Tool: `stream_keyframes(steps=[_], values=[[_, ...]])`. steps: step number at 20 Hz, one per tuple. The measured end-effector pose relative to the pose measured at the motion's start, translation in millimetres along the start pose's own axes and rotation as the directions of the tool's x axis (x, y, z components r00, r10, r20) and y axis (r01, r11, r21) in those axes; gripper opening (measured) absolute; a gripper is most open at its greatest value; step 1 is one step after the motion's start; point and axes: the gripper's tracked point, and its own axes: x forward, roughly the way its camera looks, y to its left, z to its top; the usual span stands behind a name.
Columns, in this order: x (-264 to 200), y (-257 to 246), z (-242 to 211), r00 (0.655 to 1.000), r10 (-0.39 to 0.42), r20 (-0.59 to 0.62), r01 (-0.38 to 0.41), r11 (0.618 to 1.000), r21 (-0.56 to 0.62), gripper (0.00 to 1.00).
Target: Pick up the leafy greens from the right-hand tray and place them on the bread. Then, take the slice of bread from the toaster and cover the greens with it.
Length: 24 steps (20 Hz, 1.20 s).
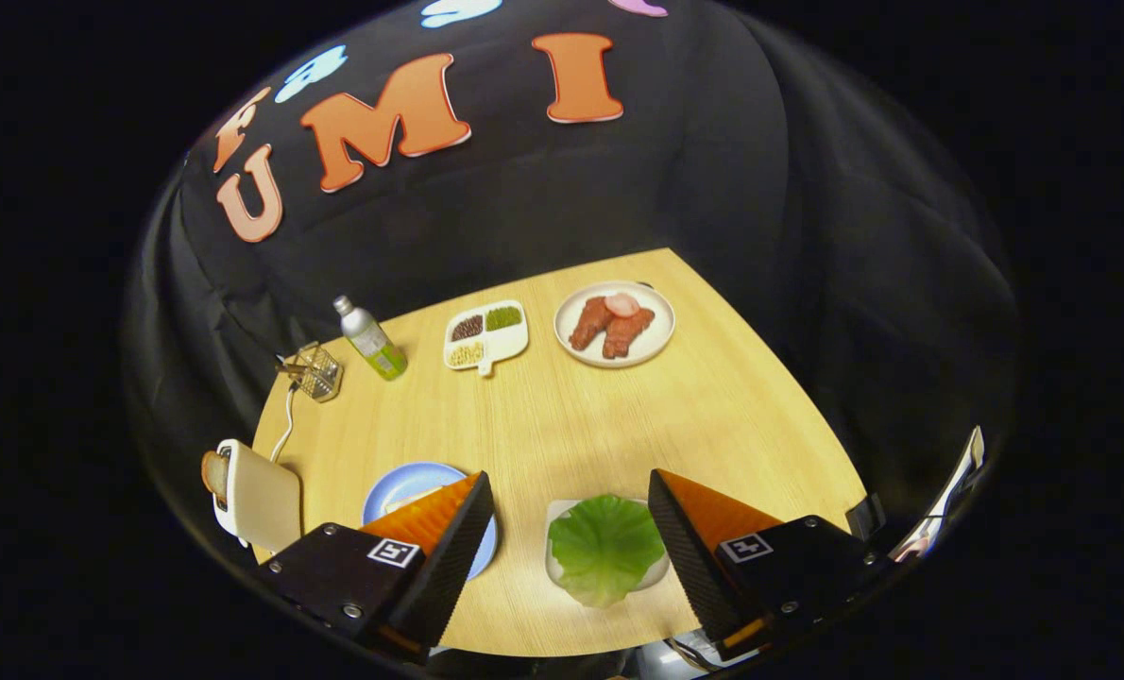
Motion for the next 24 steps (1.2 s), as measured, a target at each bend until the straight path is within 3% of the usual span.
stream_keyframes(steps=[8, 15, 23, 24], values=[[54, -9, -64, 0.97, -0.011, -0.241, 0.015, 1.0, 0.015, 0.95], [86, -17, -113, 0.898, -0.062, -0.435, 0.055, 0.998, -0.028, 0.92], [111, -27, -141, 0.844, -0.142, -0.517, 0.126, 0.99, -0.065, 0.88], [112, -27, -135, 0.852, -0.146, -0.503, 0.131, 0.989, -0.065, 0.88]])
